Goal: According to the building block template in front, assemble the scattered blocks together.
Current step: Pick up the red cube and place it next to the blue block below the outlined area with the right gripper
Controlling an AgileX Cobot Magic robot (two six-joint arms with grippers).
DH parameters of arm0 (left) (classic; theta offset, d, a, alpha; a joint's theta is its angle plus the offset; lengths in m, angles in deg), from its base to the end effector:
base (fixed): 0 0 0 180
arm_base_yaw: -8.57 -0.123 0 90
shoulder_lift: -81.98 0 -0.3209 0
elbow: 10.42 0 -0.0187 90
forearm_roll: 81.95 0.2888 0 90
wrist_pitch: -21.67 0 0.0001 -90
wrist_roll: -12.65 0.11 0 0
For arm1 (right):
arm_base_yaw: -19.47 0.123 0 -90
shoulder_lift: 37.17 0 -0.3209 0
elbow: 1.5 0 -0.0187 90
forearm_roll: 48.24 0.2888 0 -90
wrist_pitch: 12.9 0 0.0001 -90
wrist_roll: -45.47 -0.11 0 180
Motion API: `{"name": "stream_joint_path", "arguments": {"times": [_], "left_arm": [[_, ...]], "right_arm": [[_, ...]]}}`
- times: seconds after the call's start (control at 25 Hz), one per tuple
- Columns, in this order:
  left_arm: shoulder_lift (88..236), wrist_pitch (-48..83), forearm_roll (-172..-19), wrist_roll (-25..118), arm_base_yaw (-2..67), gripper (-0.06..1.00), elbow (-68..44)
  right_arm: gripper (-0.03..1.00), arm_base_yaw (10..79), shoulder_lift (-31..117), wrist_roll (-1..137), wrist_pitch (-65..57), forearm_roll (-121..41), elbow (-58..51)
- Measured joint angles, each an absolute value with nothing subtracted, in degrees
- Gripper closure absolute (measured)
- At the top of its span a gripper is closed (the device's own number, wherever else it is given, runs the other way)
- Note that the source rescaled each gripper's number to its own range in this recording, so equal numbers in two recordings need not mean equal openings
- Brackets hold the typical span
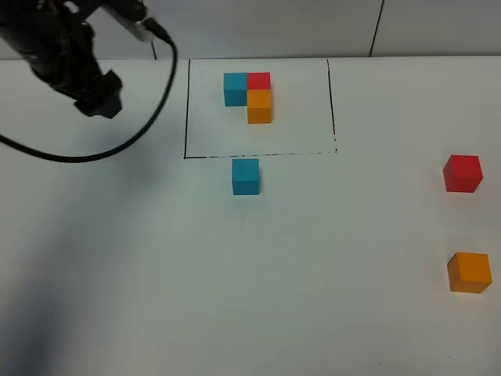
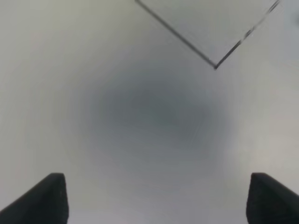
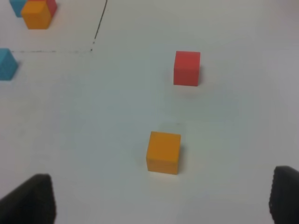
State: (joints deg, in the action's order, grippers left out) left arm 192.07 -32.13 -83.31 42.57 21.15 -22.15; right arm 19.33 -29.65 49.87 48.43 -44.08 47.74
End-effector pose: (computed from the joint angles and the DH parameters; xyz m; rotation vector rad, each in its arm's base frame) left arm 0.4387 -0.1001 0.3036 0.9515 2.4808 0.0695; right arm 0.0100 0.0070 0.2873 -0.0800 2.0575 0.0381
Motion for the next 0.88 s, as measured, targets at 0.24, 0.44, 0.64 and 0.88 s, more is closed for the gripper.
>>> {"name": "stream_joint_path", "arguments": {"times": [0.24, 0.44, 0.64, 0.88], "left_arm": [[174.15, -30.05, -79.18, 35.86, 17.17, 0.17, -6.24], [156.00, -30.88, -76.43, 28.38, 17.16, 0.17, 2.49], [140.54, -35.70, -76.17, 23.89, 17.16, 0.17, 9.83], [124.05, -37.84, -76.66, 23.02, 17.16, 0.17, 18.59]], "right_arm": [[0.13, 19.33, -29.65, 49.87, 48.43, -44.08, 47.74], [0.14, 19.33, -29.65, 49.87, 48.43, -44.08, 47.74], [0.15, 19.33, -29.65, 49.81, 48.43, -44.08, 47.74], [0.15, 19.33, -29.65, 49.76, 48.43, -44.08, 47.74]]}}
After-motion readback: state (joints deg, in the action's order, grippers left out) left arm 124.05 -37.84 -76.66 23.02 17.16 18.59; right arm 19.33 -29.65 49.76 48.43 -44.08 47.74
